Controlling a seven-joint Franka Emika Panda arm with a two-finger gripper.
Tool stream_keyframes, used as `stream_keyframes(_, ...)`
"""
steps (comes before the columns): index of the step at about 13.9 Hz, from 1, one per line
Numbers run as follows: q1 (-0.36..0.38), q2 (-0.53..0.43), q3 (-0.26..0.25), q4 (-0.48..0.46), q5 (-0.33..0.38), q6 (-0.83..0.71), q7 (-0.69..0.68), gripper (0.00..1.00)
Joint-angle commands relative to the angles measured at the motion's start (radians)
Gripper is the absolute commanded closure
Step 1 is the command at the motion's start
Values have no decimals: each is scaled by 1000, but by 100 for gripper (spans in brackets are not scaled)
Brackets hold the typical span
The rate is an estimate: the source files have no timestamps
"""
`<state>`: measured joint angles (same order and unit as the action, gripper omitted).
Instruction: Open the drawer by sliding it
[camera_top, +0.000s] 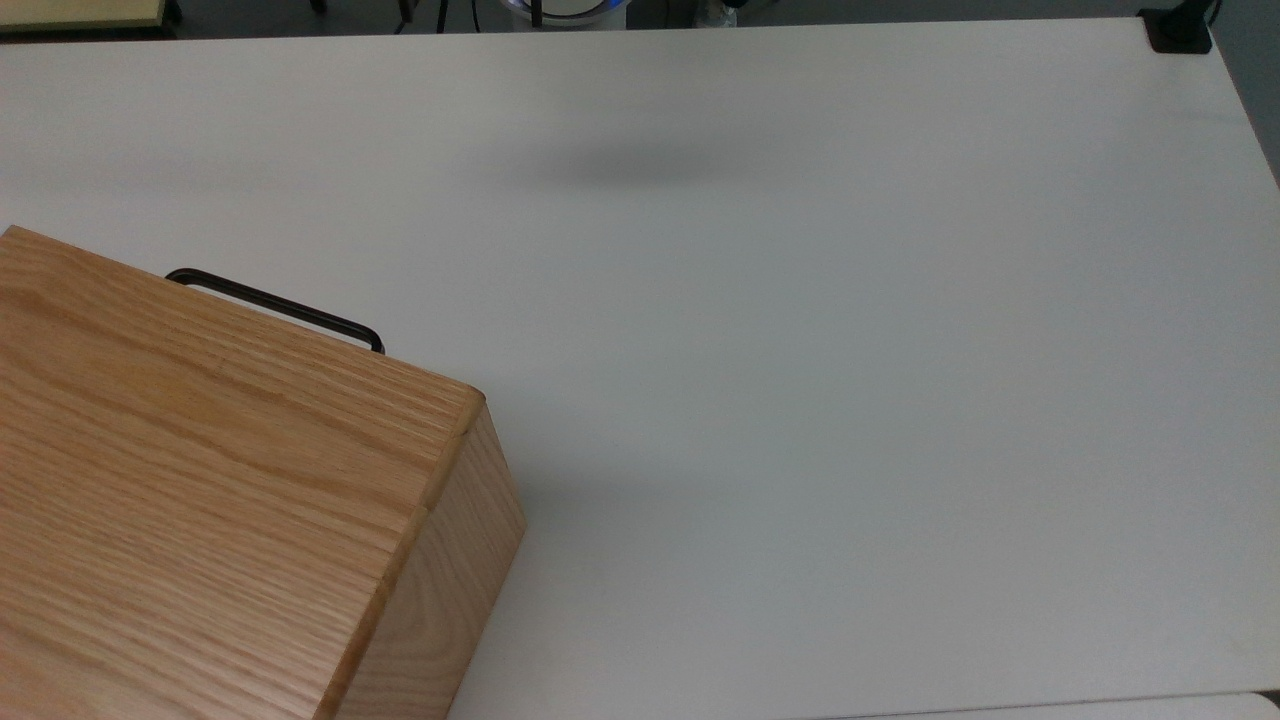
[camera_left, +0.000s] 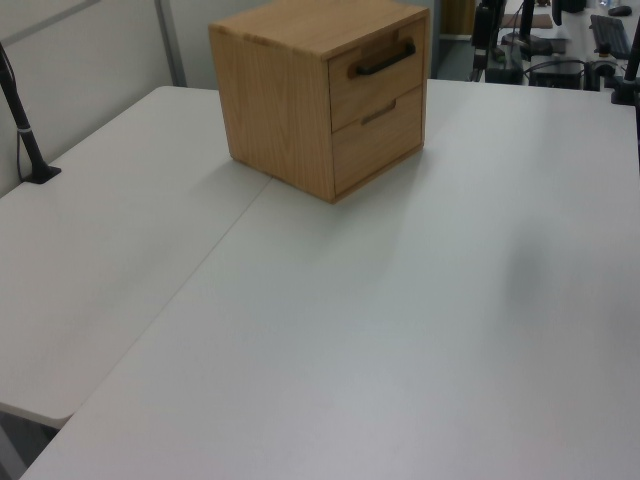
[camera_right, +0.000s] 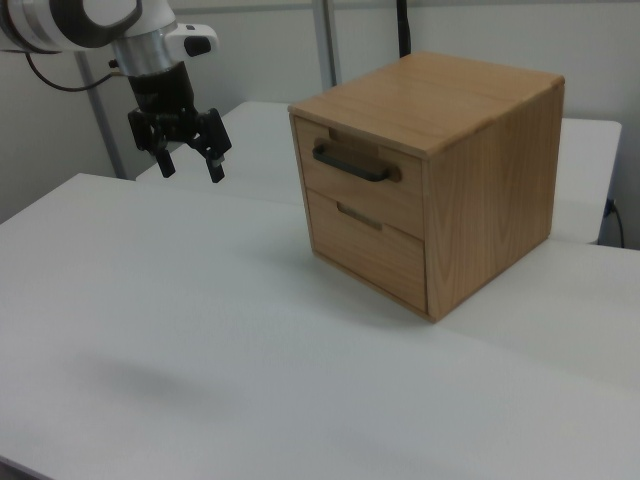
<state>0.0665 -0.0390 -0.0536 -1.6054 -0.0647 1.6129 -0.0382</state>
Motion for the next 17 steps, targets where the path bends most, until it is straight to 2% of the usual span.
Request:
stream_keyframes(1,4,-18,-5,-27,16,9,-28,0)
stream_keyframes(11,1,-15,-5,-25,16,10,-22,0)
stream_keyframes(15,-34,2,-12,-22,20,18,-22,0)
stream_keyframes(17,-36,10,-12,-22,34,45,71,0)
